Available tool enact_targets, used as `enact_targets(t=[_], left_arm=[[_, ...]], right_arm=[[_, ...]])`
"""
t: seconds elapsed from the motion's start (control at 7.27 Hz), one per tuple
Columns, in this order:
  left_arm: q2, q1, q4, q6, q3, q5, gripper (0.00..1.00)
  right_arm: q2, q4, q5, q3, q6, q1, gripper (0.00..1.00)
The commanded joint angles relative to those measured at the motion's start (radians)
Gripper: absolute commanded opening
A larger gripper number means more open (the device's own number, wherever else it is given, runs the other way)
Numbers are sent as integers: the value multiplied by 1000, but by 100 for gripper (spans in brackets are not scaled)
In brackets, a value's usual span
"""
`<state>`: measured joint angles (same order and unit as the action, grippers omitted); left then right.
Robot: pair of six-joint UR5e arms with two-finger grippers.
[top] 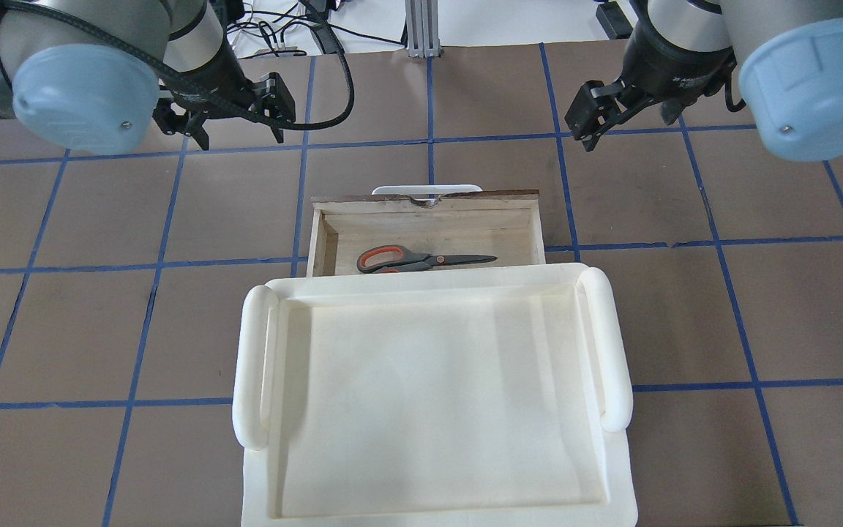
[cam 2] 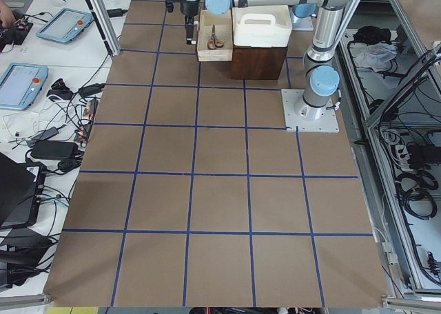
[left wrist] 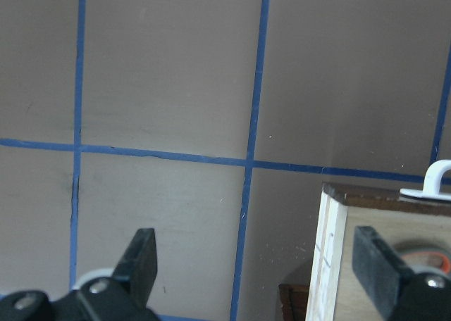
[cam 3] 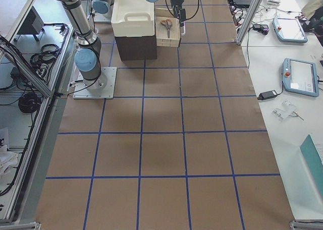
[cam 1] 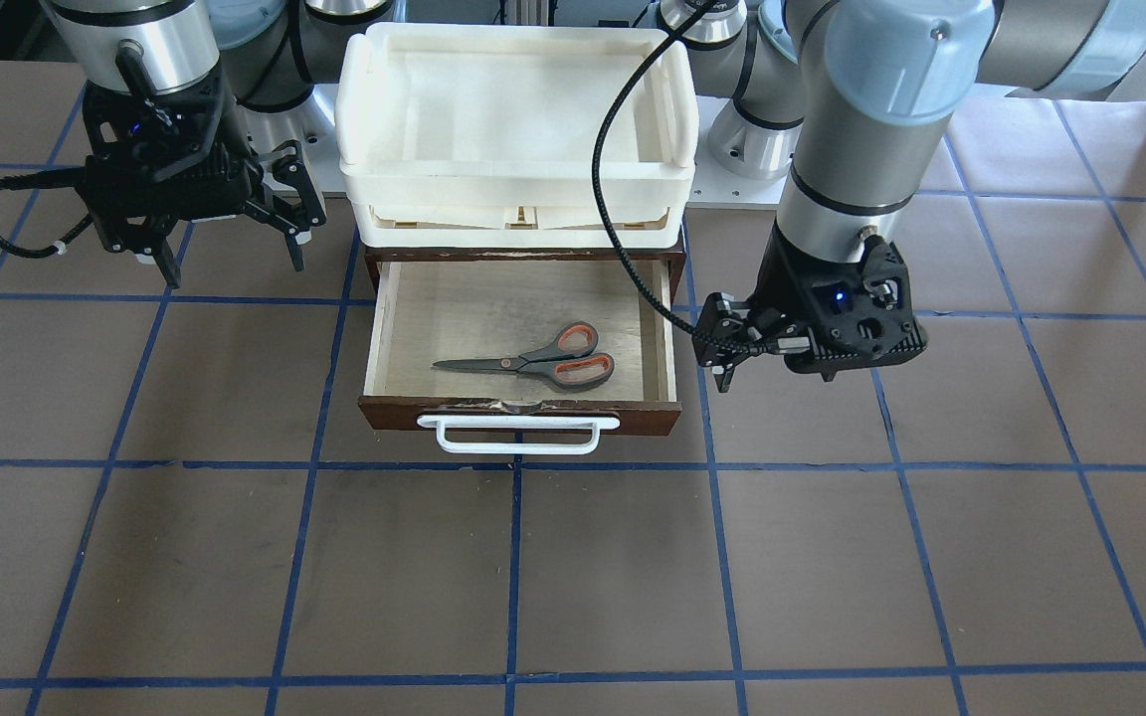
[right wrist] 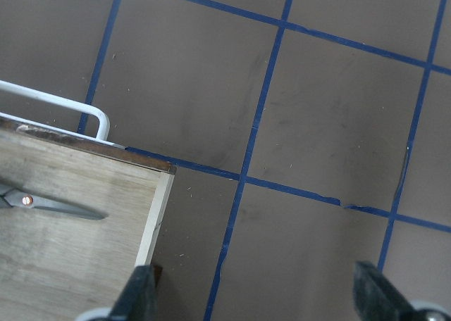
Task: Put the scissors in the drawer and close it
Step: 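Raise the right gripper away from the drawer while the left arm starts moving, then move the left gripper over the drawer's white handle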
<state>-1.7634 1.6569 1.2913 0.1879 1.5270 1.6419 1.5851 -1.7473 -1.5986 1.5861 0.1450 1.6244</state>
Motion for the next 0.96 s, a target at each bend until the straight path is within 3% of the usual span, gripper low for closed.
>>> enact_targets(t=[0.0,0.41,0.83], left_arm=[[-106,75,-73,106,-31,-1,100],[-244,134,-138,212,-102,1,100],[-343,193,-138,281,-152,-5,100]], right_arm=[[4,-42,6,-2,-157,0,100],[18,-66,6,0,-245,6,100],[18,-3,21,2,-245,5,100]])
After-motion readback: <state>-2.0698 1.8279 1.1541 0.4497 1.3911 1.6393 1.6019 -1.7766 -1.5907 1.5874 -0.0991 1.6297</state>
